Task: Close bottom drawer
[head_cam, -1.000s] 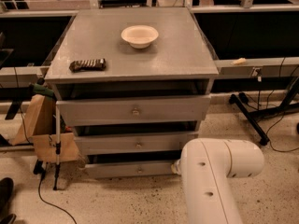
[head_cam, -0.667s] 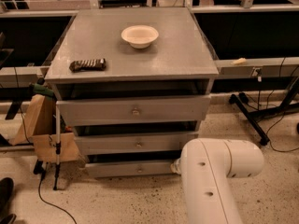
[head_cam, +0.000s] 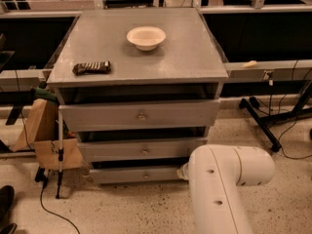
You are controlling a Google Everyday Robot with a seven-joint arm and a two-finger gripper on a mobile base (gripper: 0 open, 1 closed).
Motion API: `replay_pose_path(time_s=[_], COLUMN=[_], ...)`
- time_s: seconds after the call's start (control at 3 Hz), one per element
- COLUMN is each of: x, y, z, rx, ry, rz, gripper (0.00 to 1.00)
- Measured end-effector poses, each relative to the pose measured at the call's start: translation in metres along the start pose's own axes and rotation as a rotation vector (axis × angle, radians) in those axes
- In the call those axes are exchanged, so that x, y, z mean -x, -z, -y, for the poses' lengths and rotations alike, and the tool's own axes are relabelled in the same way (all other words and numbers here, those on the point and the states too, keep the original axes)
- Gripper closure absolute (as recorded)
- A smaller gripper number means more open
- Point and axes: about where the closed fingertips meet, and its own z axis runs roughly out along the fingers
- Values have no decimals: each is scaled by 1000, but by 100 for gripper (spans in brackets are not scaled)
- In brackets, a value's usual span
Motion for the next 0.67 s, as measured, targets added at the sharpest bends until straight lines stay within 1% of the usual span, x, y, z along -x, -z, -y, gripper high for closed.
replay_pose_path(time_s=[0.67], x=[8], y=[-1], z=[-4], rx=[6], ry=[3], rz=[14], gripper=[100])
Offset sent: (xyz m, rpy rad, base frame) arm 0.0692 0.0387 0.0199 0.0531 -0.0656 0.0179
